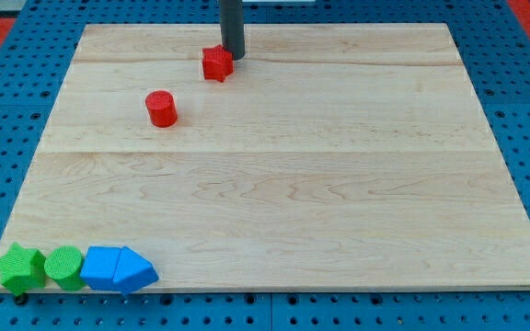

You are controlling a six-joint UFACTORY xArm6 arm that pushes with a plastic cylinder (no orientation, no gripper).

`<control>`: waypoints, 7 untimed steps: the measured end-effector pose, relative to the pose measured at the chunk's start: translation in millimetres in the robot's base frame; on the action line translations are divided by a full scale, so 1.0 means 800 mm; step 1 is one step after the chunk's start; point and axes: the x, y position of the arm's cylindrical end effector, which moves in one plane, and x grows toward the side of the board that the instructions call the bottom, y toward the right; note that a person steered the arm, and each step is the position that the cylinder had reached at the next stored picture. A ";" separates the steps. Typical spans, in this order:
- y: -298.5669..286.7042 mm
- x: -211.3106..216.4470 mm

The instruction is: Keep the red star above the red circle

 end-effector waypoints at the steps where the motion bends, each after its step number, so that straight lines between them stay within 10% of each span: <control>1: 0.004 -0.003; 7: -0.117 0.057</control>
